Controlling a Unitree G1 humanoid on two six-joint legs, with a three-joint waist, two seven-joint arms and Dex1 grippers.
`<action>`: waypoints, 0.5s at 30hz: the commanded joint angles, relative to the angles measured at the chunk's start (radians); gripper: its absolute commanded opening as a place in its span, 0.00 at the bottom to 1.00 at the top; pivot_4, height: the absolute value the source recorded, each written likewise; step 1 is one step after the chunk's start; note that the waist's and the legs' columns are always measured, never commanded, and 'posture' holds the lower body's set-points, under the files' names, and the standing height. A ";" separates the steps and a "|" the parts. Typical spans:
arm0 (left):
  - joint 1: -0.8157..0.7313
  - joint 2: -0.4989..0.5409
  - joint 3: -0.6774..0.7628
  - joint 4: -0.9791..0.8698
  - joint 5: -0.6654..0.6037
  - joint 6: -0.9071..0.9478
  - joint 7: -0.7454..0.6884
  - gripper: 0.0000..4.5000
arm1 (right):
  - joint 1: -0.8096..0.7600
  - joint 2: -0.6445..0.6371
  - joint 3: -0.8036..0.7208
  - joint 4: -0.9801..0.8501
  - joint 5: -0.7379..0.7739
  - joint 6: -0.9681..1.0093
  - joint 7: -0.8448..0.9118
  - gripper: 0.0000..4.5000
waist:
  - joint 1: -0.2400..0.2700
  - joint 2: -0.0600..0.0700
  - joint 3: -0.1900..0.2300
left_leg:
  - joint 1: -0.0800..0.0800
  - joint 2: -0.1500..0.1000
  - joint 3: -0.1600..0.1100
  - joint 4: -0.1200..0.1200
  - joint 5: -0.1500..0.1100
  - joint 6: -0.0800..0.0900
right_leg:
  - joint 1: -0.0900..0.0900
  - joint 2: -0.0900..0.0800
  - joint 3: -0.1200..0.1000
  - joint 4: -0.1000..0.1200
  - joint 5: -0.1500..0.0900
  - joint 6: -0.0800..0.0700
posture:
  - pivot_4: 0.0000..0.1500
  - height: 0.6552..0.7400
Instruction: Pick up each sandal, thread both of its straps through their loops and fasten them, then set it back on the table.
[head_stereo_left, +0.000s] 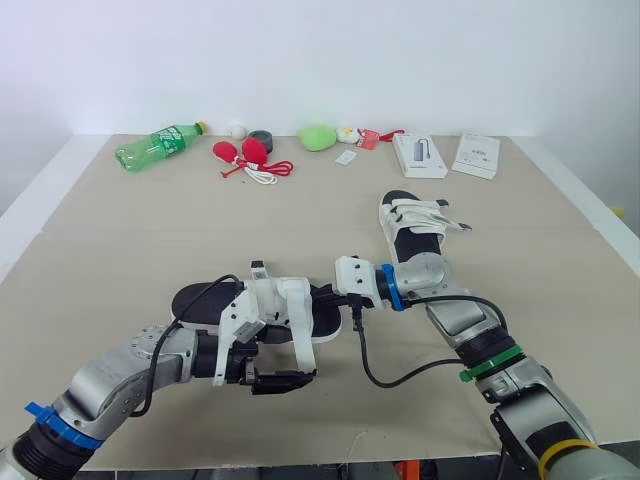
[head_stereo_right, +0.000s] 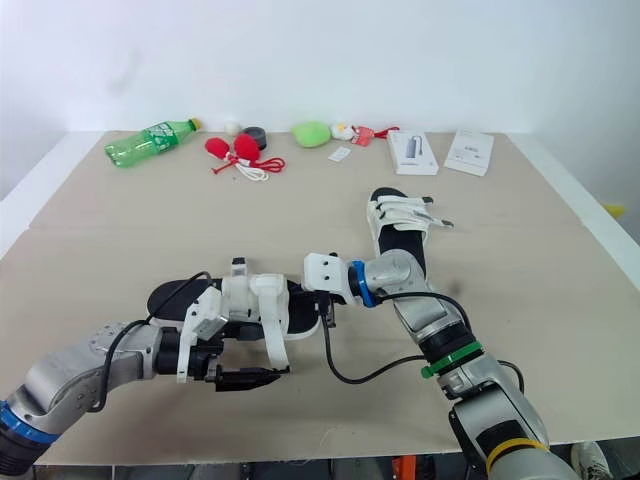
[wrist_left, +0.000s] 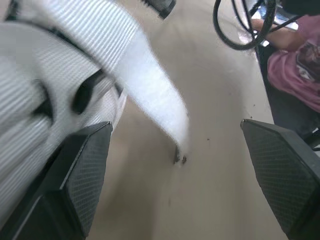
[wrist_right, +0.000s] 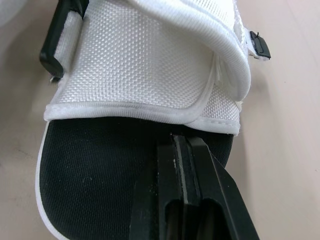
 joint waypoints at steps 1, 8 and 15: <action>-0.044 -0.057 0.022 0.045 0.021 0.028 -0.020 0.95 | 0.046 -0.019 0.058 0.043 -0.068 0.036 0.022 0.00 | 0.000 0.000 0.000 | 0.000 0.000 0.000 0.000 0.000 0.000 | 0.000 0.000 0.000 0.000 0.000 0.000 | 1.00 1.00; -0.044 -0.113 0.043 0.049 0.022 0.062 -0.031 0.95 | 0.054 -0.022 0.056 0.030 -0.070 0.040 0.019 0.00 | 0.001 0.000 0.000 | 0.000 -0.001 -0.001 0.001 0.000 0.000 | 0.000 -0.001 0.000 0.000 0.000 0.000 | 1.00 1.00; -0.032 -0.111 0.081 0.042 0.008 0.110 -0.092 0.48 | 0.055 -0.025 0.049 0.030 -0.075 0.042 0.019 0.00 | 0.001 0.000 0.000 | 0.000 -0.002 -0.001 0.000 0.000 0.000 | 0.000 -0.002 0.000 0.000 0.000 0.000 | 1.00 1.00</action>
